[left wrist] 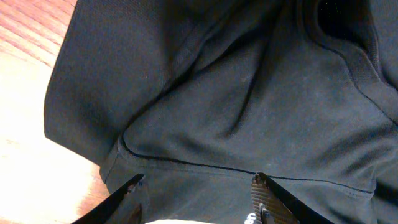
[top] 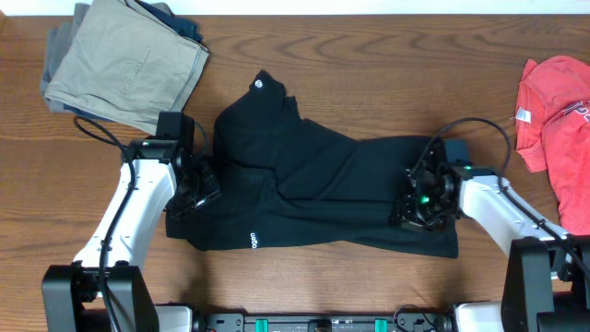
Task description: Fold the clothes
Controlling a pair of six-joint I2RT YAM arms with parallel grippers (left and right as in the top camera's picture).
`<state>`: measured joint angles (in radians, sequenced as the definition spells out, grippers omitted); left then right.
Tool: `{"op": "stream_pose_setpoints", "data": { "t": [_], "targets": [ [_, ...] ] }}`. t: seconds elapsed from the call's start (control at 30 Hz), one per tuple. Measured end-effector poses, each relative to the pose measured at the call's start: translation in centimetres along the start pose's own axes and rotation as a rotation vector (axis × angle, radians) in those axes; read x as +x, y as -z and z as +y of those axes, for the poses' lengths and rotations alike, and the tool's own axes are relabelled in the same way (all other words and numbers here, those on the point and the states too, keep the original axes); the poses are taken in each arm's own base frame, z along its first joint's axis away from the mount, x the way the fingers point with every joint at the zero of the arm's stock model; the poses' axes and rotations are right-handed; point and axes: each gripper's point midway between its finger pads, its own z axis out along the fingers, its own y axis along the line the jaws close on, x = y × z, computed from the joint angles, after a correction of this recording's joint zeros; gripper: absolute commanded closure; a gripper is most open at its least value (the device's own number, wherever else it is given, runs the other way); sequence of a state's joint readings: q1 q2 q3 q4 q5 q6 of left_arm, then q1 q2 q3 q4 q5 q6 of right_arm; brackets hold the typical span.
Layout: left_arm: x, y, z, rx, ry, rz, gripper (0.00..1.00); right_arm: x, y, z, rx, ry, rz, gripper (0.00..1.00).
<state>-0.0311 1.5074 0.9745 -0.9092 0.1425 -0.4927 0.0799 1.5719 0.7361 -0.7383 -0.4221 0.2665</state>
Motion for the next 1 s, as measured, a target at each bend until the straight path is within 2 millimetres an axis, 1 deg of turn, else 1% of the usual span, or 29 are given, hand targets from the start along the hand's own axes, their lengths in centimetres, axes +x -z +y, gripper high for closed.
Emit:
{"op": "stream_pose_setpoints", "data": {
  "t": [0.03,0.2,0.57,0.83,1.0],
  "targets": [
    [0.0,0.0,0.0,0.0,0.0,0.0,0.45,0.1,-0.2,0.2,0.006,0.007,0.004,0.82],
    [0.0,0.0,0.0,0.0,0.0,0.0,0.44,0.2,-0.6,1.1,0.019,0.023,-0.003,0.99],
    [0.0,0.0,0.0,0.0,0.0,0.0,0.44,0.2,-0.9,1.2,0.053,0.006,-0.013,0.98],
    [0.0,0.0,0.0,0.0,0.0,0.0,0.44,-1.4,-0.9,1.0,0.071,-0.006,-0.082,0.98],
    [0.0,0.0,0.0,0.0,0.0,0.0,0.44,-3.2,-0.8,1.5,0.057,0.013,-0.153,0.99]
  ]
}}
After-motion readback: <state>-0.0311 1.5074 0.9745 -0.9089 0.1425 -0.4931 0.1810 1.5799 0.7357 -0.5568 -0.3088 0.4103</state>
